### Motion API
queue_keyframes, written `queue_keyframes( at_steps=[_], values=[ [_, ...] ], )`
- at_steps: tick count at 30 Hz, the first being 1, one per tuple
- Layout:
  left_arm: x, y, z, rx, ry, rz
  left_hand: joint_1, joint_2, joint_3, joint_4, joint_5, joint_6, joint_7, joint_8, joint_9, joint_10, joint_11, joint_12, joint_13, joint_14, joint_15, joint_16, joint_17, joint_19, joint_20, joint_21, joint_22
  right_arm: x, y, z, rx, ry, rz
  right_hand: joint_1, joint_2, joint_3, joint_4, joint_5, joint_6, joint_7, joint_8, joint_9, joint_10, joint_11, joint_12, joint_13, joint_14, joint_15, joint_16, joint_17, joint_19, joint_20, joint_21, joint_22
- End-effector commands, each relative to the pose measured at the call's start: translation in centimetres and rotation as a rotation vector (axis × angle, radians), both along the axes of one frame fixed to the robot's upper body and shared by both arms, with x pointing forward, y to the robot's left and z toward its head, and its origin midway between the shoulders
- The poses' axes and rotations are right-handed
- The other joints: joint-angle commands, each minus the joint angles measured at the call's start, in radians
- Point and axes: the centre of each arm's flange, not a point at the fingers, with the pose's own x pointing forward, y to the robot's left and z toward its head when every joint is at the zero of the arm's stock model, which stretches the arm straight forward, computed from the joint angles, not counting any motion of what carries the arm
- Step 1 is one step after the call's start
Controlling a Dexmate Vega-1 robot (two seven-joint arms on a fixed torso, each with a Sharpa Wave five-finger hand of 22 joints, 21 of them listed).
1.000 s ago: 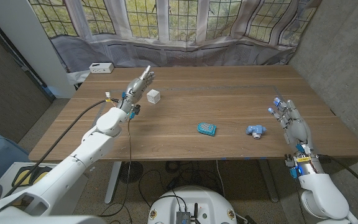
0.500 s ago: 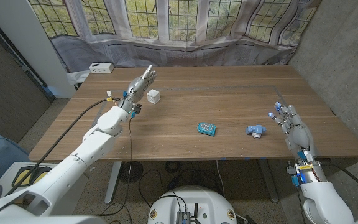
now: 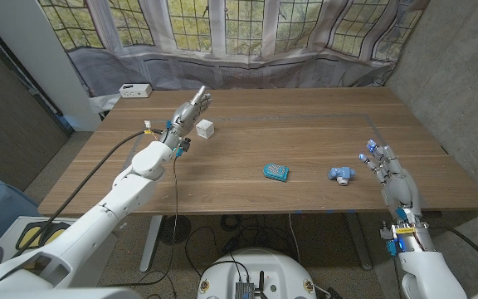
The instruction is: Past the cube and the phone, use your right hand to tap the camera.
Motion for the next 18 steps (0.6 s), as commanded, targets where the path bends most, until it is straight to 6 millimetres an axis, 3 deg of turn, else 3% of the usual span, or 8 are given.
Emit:
queue_keyframes(
  at_steps=[1, 18],
  values=[
    [0.33, -0.32, 0.27, 0.009, -0.007, -0.006, 0.015, 0.0, 0.001, -0.003, -0.004, 0.007, -0.002, -0.002, 0.006, 0.007, 0.0, -0.004, 0.003, 0.007, 0.001, -0.003, 0.006, 0.0, 0.012, -0.002, 0.004, 0.12, 0.67, -1.12, -0.028, -0.01, -0.076, 0.01, -0.001, 0.001, -0.006, 0.004, 0.0, -0.013, -0.005, 0.005, 0.019, -0.005, 0.01, 0.003, 0.018, -0.002, 0.008, -0.001, 0.021, -0.001, 0.003, 0.004],
    [0.65, -0.6, 0.49, 0.012, -0.007, -0.007, 0.015, 0.001, 0.003, -0.003, -0.004, 0.009, -0.004, -0.002, 0.006, 0.008, -0.001, -0.008, 0.003, 0.007, 0.0, -0.004, 0.006, -0.002, 0.014, -0.004, 0.004, 0.47, 0.89, -1.45, -0.109, -0.038, -0.192, 0.015, -0.001, 0.001, -0.009, 0.003, 0.019, -0.028, 0.0, 0.006, 0.049, -0.015, 0.014, 0.004, 0.057, -0.017, 0.016, -0.002, 0.055, -0.003, 0.008, 0.003]
  ],
)
